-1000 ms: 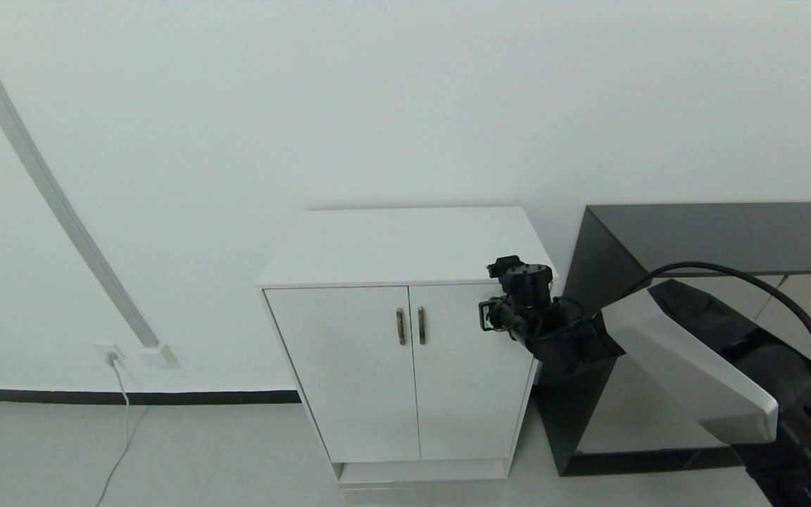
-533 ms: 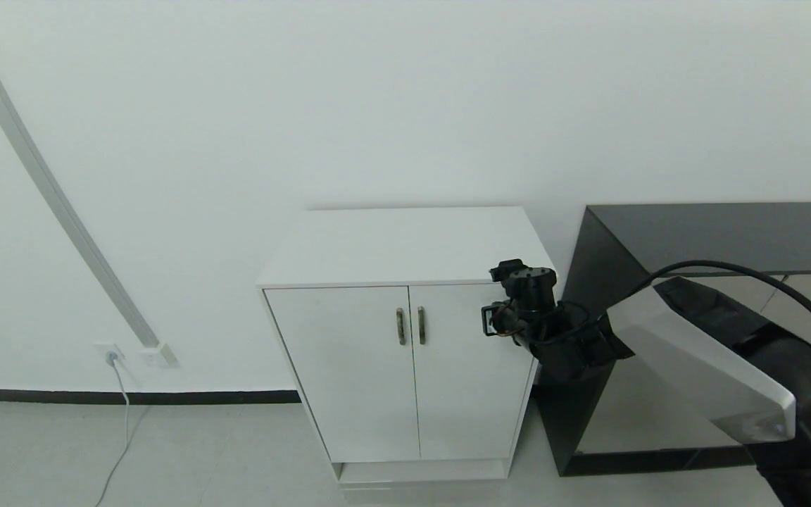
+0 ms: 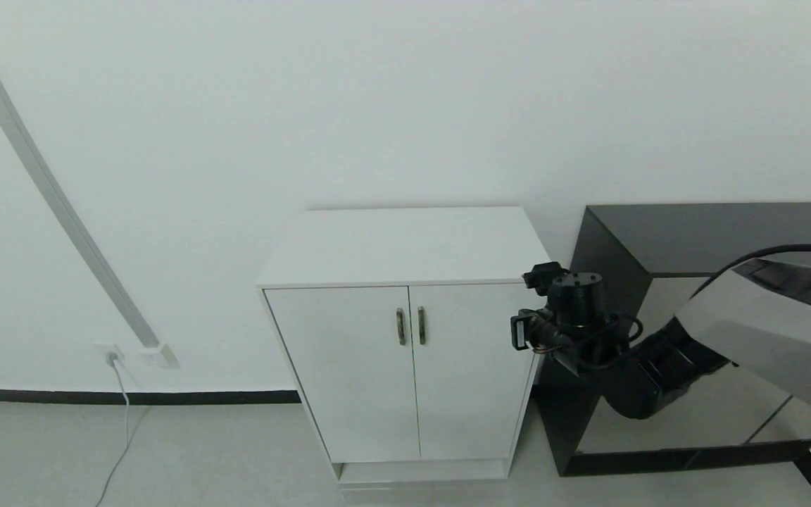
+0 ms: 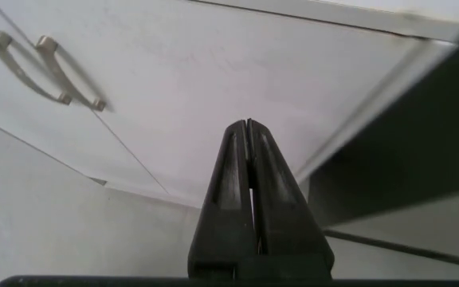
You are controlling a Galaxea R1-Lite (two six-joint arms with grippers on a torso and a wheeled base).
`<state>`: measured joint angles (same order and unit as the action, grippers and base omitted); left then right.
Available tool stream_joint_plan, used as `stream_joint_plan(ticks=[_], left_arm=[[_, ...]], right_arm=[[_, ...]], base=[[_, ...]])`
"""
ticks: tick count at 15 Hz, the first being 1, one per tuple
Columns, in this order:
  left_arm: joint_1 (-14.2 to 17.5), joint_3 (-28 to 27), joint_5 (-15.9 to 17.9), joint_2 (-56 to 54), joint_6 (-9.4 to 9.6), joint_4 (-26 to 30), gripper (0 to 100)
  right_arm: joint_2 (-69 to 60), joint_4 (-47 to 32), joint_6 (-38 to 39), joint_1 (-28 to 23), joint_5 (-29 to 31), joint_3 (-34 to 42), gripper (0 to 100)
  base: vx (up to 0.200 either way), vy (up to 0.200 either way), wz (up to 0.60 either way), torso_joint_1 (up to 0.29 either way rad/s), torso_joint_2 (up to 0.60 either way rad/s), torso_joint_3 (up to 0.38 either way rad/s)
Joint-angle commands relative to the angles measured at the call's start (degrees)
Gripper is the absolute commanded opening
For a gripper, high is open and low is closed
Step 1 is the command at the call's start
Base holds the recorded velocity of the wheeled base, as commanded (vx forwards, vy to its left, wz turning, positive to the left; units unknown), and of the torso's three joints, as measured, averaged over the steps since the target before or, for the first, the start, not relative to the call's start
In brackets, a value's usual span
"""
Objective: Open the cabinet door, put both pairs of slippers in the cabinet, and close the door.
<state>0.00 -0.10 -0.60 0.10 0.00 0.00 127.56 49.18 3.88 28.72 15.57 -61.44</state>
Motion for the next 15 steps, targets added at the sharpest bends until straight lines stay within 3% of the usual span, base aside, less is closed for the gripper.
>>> stream_joint_plan(ticks=[1,3,6,15], left_arm=[[0.0,0.01,-0.02,-0.01,0.0,0.0,0],[0.0,0.01,-0.02,-0.01,-0.09,0.0,0],[0.0,0.01,-0.02,-0.01,0.0,0.0,0],[0.0,0.01,-0.02,-0.01,0.0,0.0,0]], right_arm=[[-10.23,3.03,-0.01,-0.33,0.43,10.2,0],[-18.67,6.02,-0.01,-1.83,2.8,21.01,0],[-26.58,6.37,-0.01,-5.34,4.56,31.38,0],[-53.65,3.38,-1.06,-17.03,6.32,52.56,0]], base=[[0.0,0.0,0.0,0.0,0.0,0.0],[0.0,0.0,0.0,0.0,0.0,0.0],[0.0,0.0,0.0,0.0,0.0,0.0],[0.0,0.0,0.0,0.0,0.0,0.0]])
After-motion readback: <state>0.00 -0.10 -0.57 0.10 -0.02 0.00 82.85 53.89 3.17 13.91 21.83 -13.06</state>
